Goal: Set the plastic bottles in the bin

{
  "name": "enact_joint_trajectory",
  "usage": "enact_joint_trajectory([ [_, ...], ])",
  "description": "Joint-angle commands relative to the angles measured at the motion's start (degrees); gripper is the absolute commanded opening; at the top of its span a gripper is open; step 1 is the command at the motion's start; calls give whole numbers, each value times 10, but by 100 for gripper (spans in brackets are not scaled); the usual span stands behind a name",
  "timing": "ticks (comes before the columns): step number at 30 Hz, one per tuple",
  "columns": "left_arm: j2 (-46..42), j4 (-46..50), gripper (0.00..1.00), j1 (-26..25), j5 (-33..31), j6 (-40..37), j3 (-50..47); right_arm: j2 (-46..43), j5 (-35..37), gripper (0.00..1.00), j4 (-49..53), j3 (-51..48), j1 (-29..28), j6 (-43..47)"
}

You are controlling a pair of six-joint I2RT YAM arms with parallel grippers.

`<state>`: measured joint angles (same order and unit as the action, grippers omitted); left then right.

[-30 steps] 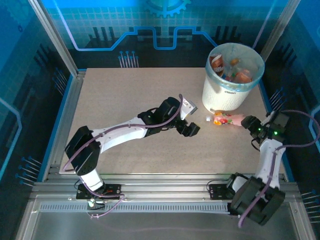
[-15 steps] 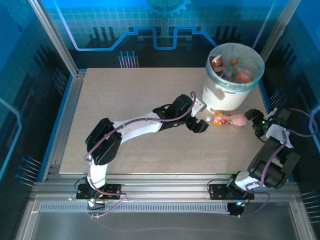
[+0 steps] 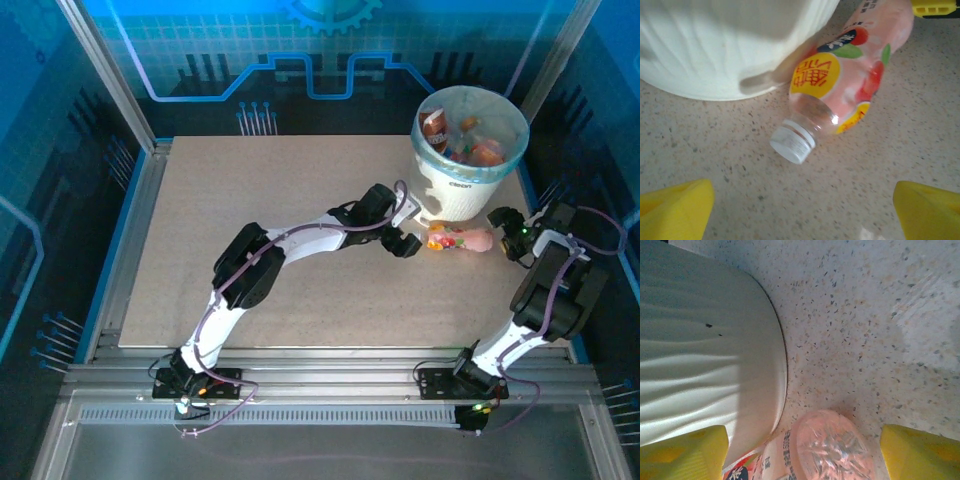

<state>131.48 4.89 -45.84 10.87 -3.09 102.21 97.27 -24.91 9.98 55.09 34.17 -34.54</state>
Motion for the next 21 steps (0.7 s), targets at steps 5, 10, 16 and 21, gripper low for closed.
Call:
enact_joint_trajectory([
  [5,58,42,94,-2,73,-43,76,38,-2,81,2,1,-20,-11],
  [10,81,90,94,-2,75,-50,123,60,-18,80,7,3,-29,-17],
  [16,128,192,88,-5,73,-53,215,59,-21,79,8,3,-36,-29],
  [21,142,213,85,-8,76,-44,235,63,-28,80,8,-2,-37,-41],
])
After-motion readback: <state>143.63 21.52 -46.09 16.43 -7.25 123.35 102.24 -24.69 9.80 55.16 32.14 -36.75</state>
